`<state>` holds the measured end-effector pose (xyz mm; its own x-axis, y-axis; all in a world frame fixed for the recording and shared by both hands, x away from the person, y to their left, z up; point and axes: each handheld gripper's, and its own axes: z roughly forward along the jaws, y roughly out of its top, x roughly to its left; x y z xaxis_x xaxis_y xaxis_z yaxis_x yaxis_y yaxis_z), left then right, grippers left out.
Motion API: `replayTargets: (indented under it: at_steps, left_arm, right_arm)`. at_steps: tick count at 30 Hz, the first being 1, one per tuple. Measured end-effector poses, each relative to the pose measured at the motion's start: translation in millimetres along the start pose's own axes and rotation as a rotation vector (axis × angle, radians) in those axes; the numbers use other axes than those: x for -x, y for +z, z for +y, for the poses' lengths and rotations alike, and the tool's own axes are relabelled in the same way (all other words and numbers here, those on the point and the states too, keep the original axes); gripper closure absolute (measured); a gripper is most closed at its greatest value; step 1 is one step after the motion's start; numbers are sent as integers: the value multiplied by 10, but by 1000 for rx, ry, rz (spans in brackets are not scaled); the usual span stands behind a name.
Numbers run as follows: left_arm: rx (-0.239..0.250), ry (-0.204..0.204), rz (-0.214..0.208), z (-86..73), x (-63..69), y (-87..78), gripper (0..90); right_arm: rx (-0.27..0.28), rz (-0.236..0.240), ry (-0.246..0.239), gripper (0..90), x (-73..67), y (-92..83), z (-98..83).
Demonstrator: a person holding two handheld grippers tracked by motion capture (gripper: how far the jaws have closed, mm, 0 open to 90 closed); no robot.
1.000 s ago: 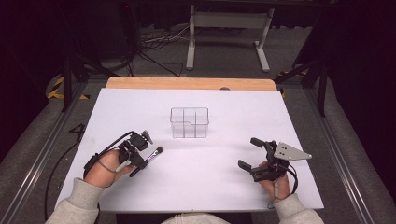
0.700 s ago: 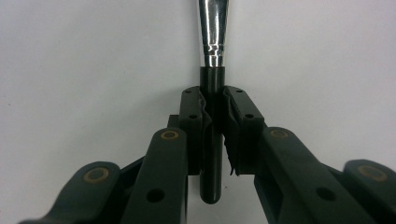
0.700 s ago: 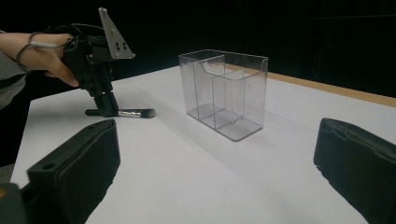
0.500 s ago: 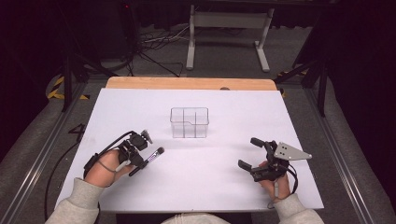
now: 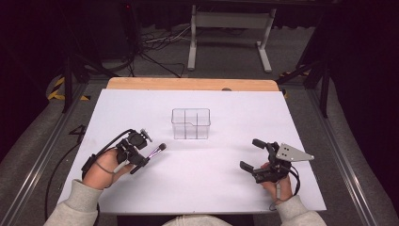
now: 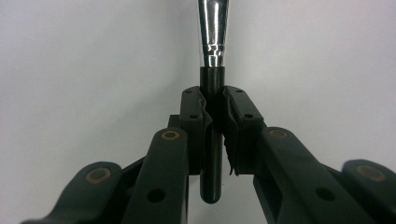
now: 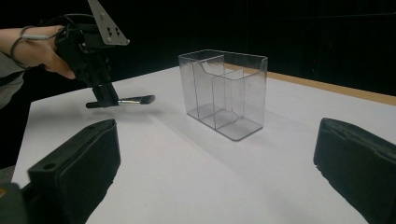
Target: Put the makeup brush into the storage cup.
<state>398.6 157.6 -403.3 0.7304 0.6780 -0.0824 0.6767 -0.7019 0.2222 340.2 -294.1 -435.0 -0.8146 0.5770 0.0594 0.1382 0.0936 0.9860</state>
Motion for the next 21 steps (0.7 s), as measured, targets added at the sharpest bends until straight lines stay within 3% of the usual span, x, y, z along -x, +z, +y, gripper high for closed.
replayTargets:
  at_steps: [21]
  left_arm:
    - [191, 27, 28, -59, 70, -293, 786]
  right_arm:
    - [0, -2, 10, 9, 5, -3, -1]
